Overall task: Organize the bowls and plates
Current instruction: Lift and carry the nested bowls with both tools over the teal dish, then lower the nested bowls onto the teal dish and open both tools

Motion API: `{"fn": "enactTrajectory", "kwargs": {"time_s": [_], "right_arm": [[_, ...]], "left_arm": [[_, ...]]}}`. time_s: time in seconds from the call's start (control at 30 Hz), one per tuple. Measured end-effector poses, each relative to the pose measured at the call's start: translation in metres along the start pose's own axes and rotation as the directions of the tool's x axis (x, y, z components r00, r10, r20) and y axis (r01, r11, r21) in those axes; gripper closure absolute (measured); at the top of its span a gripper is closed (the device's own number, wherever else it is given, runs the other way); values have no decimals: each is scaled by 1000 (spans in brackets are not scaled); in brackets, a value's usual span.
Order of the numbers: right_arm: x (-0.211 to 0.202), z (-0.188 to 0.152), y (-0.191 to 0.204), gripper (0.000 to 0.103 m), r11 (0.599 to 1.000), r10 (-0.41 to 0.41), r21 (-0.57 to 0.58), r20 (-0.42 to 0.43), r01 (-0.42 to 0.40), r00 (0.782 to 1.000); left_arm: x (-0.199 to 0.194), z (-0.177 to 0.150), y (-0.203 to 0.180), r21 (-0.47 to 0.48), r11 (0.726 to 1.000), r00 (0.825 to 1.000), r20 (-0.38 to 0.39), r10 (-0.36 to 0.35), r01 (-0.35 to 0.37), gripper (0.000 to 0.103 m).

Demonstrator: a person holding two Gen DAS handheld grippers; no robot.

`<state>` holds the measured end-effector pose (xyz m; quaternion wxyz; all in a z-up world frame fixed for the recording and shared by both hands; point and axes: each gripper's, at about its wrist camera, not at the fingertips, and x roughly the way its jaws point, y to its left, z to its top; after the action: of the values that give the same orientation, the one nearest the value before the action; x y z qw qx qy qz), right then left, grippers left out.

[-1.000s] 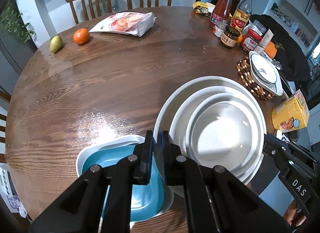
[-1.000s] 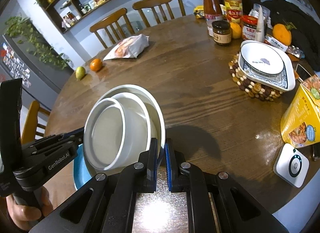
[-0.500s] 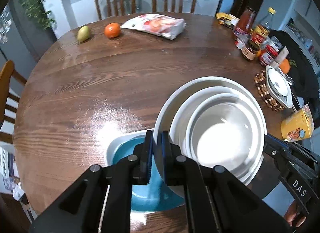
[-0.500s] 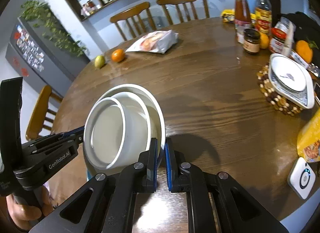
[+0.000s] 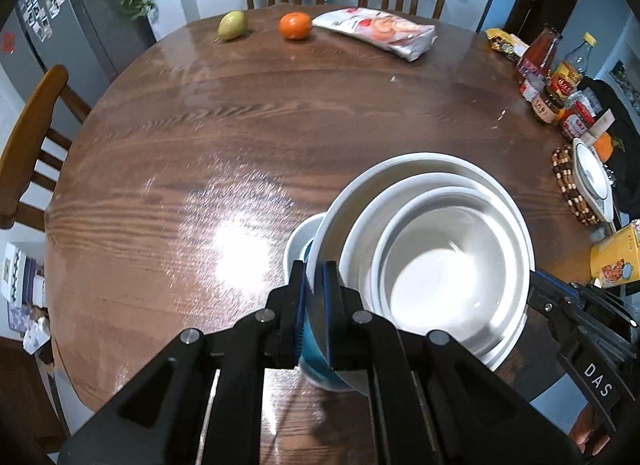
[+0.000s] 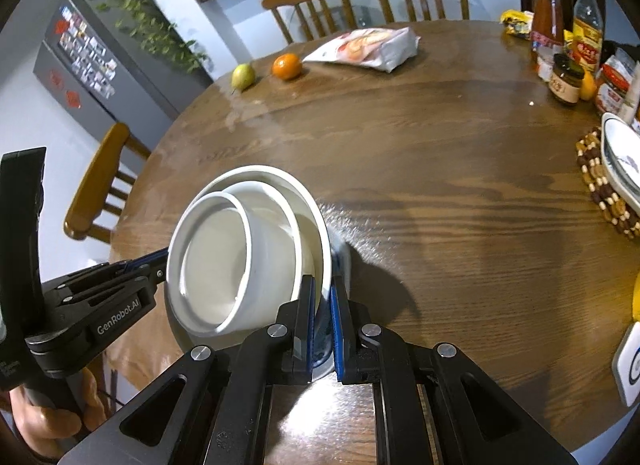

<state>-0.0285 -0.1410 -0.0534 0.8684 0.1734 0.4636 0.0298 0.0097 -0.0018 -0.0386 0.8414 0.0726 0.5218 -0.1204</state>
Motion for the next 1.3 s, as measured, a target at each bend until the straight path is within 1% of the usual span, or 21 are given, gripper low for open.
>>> {"fn": "enactTrajectory", "kwargs": {"time_s": [0.2,0.43,0.47,0.6,0.83,0.93,1.17,1.3], "right_arm": [[13,-7,2,92,1000,9,5,-46,-9,999],[29,-11,-5,92,998,26,58,-107,-20,994],[31,-12,-7,92,998,28,65,-112,-21,993],[35,-9,-11,92,995,34,93,-112,-24,993],[39,0,-14,92,993,30,119,-78,-20,997],[40,5,-17,92,991,25,131,-69,-16,997],[45,24,-19,92,993,-18,118,-50,24,999],[50,36,-20,92,993,-38,112,-50,44,998]], "left_arm": [[10,-8,6,-8,1000,999,-36,10,-10,100],[24,-8,6,11,1000,997,-72,30,-29,100],[24,-7,6,17,999,997,-64,34,-33,100],[25,1,2,43,998,997,-51,54,-52,100],[31,12,-2,47,997,998,-24,62,-61,100],[35,19,-2,38,998,998,-23,54,-54,100],[43,34,-7,41,998,999,-13,49,-48,100],[50,47,-7,26,999,1000,-8,26,-26,100]]}}
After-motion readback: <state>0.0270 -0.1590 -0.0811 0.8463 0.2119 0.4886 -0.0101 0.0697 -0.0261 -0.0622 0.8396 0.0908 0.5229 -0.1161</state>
